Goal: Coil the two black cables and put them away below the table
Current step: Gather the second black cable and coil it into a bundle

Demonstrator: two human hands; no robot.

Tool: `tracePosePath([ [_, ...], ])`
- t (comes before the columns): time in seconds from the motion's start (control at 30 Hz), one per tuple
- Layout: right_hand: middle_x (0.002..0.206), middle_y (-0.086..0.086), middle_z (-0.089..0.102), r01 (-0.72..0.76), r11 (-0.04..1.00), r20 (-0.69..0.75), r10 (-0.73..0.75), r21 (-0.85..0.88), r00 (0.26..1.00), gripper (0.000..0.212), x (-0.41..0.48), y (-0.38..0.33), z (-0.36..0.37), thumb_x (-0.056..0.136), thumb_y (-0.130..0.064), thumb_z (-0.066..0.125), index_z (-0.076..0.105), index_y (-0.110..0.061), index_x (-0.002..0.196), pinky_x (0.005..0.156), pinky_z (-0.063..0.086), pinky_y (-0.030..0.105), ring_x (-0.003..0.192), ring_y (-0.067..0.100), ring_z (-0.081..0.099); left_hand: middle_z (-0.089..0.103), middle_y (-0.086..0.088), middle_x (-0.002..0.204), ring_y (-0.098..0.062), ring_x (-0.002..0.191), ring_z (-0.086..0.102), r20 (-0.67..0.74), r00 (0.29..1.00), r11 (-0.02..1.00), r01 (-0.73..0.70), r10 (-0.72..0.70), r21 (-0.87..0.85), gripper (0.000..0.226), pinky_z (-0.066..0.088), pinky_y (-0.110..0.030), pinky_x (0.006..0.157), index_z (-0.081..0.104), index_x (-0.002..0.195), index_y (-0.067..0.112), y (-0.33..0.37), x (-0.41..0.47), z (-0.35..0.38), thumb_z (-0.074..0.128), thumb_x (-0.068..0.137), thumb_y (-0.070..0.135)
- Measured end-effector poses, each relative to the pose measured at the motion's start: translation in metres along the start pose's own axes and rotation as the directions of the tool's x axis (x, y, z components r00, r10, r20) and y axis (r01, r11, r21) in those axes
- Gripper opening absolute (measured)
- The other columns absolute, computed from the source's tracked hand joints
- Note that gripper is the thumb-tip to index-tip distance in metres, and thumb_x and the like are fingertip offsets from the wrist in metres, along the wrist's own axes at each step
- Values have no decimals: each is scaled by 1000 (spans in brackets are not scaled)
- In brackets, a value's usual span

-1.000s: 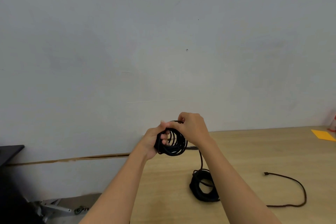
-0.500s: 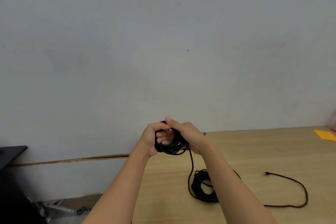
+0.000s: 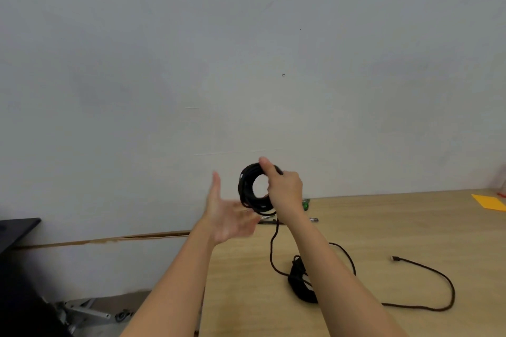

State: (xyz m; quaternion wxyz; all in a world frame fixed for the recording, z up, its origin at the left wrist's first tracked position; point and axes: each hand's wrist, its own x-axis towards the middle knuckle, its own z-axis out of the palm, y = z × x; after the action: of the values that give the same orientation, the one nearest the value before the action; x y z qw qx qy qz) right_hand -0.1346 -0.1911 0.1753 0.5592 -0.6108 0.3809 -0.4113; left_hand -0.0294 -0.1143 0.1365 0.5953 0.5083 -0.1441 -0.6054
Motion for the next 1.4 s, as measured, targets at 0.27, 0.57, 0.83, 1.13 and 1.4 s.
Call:
tracePosePath([
  [0.27,51,-3,34,-270,914,227,207,302,952,40,-3,-9,-4,84,-46,65,50,-13,69,53,34,24,44,11,33,62,-15,57,-22,43,60,59,996,927,86,-69,-366,27,53,-30,54,58,84,-1,-14,7,37,38,97,10],
  [0.57,51,-1,35,-155,988,141,155,-15,978,51,7,10,-23,82,-51,65,40,-14,59,52,29,27,48,15,31,63,-16,83,-27,74,62,-69,991,990,-113,119,84,43,51,-36,70,59,101,-4,26,-7,35,38,99,34],
  [0.83,58,2,50,-52,978,200,93,-201,975,59,3,12,-24,86,-62,50,49,-9,62,52,35,23,51,13,44,49,2,61,-10,50,46,-152,936,923,-267,316,276,53,47,-26,59,65,90,8,17,6,44,67,69,57],
  [1.13,78,11,66,85,977,400,1,-196,916,65,1,19,-35,91,-59,44,67,1,80,79,47,37,76,22,61,32,5,41,-8,36,36,11,979,957,-203,205,207,23,36,-18,39,53,64,8,9,-1,40,71,69,21],
  [1.4,48,-2,32,72,963,284,4,-258,959,59,-3,19,-27,89,-53,53,40,-11,50,43,26,21,40,10,27,32,7,38,-4,33,34,20,988,985,-156,155,80,22,32,-14,36,49,68,8,0,0,32,63,80,20],
])
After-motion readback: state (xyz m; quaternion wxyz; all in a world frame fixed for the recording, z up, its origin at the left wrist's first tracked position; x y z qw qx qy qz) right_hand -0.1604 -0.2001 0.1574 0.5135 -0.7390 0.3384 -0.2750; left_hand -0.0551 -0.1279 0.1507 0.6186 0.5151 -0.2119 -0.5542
